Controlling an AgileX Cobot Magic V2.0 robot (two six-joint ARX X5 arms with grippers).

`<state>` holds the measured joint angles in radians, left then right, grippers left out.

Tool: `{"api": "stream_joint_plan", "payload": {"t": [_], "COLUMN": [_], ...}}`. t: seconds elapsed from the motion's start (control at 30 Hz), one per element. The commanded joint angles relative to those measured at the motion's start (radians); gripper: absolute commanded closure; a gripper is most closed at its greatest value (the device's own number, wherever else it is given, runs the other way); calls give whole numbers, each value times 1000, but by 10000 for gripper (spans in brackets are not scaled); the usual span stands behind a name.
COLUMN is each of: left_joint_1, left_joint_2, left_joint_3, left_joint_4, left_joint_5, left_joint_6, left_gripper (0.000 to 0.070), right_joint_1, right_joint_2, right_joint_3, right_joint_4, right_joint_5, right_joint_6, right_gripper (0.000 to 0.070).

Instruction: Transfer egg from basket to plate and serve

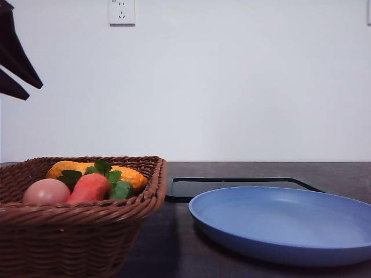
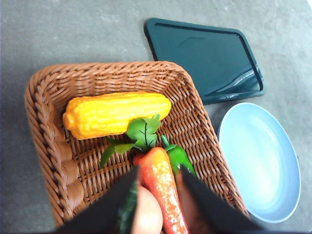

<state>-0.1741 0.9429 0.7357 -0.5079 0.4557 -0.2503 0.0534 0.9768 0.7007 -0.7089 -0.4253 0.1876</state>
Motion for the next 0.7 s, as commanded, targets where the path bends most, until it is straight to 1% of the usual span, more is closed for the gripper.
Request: {"api": "stream_joint_plan", "payload": {"t": [0.0, 0.03, 0.1, 0.2, 0.43, 0.53, 0.67], "left_joint_1": [-6, -8, -10, -11, -11, -11, -11], "left_joint_2": [9, 9, 9, 9, 9, 9, 9], "left_joint_3": [14, 14, 14, 14, 14, 14, 14], "left_joint_4": [6, 6, 6, 6, 6, 6, 6], "left_joint_5": [8, 8, 8, 8, 8, 8, 8], "left_joint_6": [13, 11, 3, -1, -1, -1, 0], "left_gripper": [405, 384, 375, 375, 375, 375, 375], "right_joint_1": [15, 21, 33, 45, 49, 50, 50], "right_joint_2": [22, 31, 53, 84, 174, 216, 272], "right_joint_3": [3, -4, -25, -61, -159, -164, -164], "right_joint_4": [7, 12, 26, 61, 211, 247, 301], "right_joint_5": [-4, -3, -2, 7, 2, -15, -36], "right_joint_6": [4, 14, 25, 45, 94, 95, 117], "right_gripper": [477, 477, 477, 477, 477, 478, 482]}}
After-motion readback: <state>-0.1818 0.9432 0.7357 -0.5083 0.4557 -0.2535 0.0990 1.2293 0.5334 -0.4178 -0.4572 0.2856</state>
